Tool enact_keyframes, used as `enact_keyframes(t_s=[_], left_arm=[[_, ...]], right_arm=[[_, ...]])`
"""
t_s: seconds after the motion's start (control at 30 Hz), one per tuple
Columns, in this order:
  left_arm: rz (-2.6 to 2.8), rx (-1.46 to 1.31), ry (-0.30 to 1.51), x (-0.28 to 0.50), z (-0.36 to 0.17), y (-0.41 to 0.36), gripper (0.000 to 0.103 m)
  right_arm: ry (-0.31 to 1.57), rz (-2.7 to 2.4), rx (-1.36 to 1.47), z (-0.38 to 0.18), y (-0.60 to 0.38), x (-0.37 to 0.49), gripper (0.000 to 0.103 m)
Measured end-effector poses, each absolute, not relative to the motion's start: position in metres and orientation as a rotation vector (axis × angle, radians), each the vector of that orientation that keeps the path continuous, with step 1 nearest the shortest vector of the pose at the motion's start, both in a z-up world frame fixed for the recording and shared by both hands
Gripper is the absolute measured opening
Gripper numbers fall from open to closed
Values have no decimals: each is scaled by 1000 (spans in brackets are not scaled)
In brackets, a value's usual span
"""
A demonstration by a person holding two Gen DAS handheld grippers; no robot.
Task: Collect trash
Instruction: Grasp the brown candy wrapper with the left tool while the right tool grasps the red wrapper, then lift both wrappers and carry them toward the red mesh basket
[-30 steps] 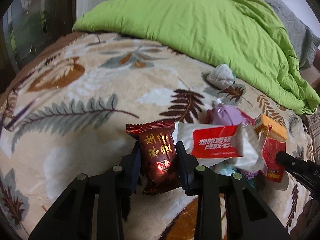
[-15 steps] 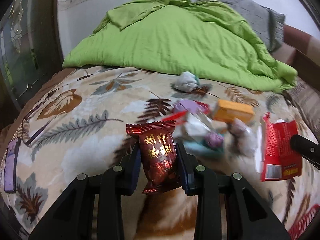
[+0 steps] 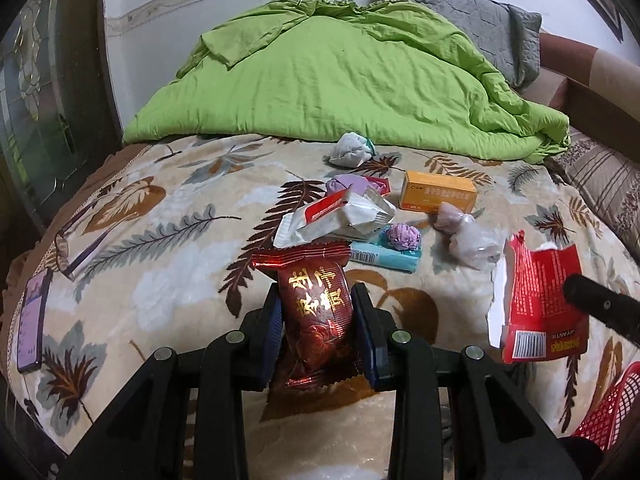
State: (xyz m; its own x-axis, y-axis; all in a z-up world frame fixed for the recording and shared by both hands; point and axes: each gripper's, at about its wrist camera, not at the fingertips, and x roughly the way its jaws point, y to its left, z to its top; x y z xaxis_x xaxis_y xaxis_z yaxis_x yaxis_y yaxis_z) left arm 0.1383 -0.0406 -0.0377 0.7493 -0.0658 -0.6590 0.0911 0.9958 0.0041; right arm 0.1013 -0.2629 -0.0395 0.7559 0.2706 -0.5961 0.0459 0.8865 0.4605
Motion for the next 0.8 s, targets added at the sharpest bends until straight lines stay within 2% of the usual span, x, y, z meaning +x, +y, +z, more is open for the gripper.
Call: enact_keyframes(t_s=[0.8], left_arm=[[-173, 71, 738, 138, -46, -58, 32]], right_arm=[[718, 120, 507, -38, -274, 95, 20]])
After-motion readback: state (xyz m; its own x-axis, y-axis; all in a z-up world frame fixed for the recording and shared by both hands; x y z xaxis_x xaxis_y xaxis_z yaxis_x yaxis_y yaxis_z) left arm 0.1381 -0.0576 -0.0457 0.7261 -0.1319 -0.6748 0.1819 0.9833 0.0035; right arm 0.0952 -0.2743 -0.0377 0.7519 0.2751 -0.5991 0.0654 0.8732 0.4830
